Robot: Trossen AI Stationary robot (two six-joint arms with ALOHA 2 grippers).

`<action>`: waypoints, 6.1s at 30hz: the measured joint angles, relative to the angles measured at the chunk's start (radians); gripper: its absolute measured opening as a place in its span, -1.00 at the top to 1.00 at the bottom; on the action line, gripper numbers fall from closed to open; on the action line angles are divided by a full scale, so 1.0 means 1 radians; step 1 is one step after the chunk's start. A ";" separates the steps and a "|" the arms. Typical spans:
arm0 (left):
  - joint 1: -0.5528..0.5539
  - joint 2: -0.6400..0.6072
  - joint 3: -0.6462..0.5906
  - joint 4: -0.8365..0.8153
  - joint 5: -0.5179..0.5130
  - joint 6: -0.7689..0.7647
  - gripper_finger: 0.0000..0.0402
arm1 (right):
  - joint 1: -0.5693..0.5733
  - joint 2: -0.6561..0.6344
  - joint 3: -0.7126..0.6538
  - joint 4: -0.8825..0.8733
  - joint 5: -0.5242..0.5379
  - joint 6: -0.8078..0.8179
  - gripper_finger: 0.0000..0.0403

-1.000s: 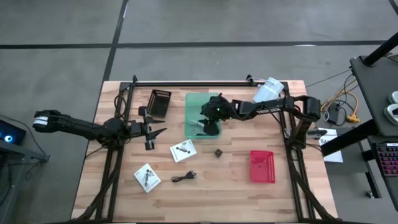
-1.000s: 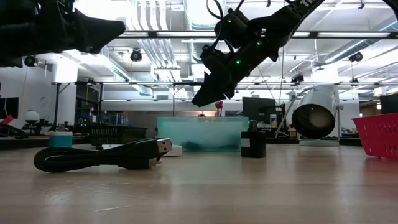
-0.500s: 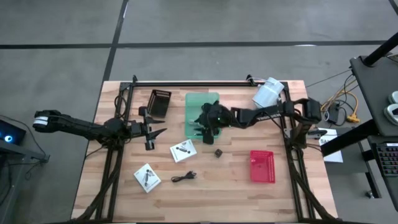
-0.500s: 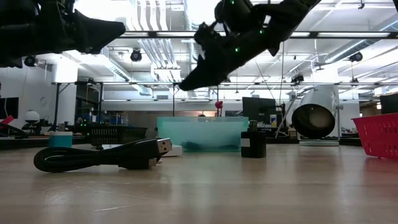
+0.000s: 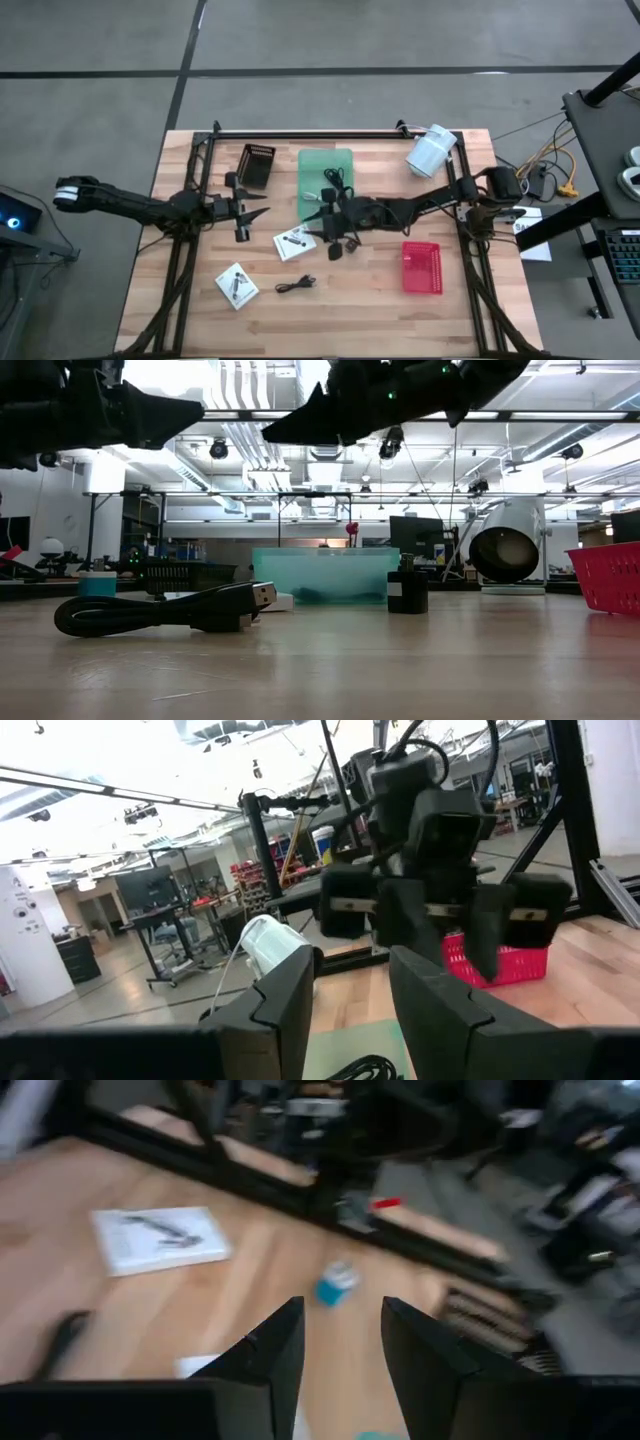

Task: Pick and place items into bin
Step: Put the black charger cable into the green bin

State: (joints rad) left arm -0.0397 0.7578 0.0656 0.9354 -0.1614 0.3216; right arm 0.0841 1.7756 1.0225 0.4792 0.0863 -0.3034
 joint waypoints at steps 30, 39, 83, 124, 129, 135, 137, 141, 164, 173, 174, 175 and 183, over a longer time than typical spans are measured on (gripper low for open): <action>0.000 -0.200 -0.023 -0.317 -0.225 -0.206 0.41 | -0.034 0.000 -0.013 0.005 0.049 -0.040 0.64; -0.001 -0.479 -0.025 -0.687 -0.190 -0.247 0.69 | -0.035 0.000 -0.013 -0.004 0.048 -0.037 0.65; 0.000 -0.689 -0.018 -0.990 -0.176 -0.236 0.95 | 0.071 0.013 0.003 0.050 -0.176 0.280 0.63; 0.000 -0.673 -0.026 -0.951 -0.176 -0.236 0.95 | 0.242 0.363 0.404 -0.481 -0.109 0.215 -0.09; 0.000 -0.670 -0.026 -0.951 -0.176 -0.236 0.95 | 0.238 0.408 0.496 -0.576 -0.110 0.213 -0.09; 0.000 -0.667 -0.026 -0.951 -0.175 -0.236 0.95 | 0.221 0.414 0.510 -0.574 -0.110 0.192 -0.09; 0.000 -0.667 -0.026 -0.951 -0.175 -0.236 0.95 | 0.217 0.414 0.510 -0.575 -0.110 0.195 -0.09; 0.000 -0.667 -0.026 -0.951 -0.175 -0.236 0.95 | 0.214 0.412 0.510 -0.574 -0.110 0.195 -0.09; 0.000 -0.667 -0.027 -0.952 -0.175 -0.236 0.95 | 0.209 0.410 0.516 -0.562 -0.110 0.199 -0.09; 0.000 -0.667 -0.026 -0.952 -0.175 -0.236 0.95 | 0.220 0.428 0.516 -0.527 -0.110 0.207 -0.09; 0.000 -0.666 -0.026 -0.952 -0.175 -0.236 0.95 | 0.220 0.436 0.522 -0.528 -0.110 0.207 -0.09; 0.000 -0.666 -0.026 -0.952 -0.173 -0.236 0.95 | 0.220 0.444 0.525 -0.529 -0.111 0.207 -0.09; 0.000 -0.667 -0.026 -0.952 -0.174 -0.236 0.95 | 0.217 0.446 0.526 -0.534 -0.111 0.217 -0.09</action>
State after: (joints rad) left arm -0.0395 0.0910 0.0393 -0.0162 -0.3351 0.0853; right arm 0.3008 2.2216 1.5482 -0.0547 -0.0242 -0.0860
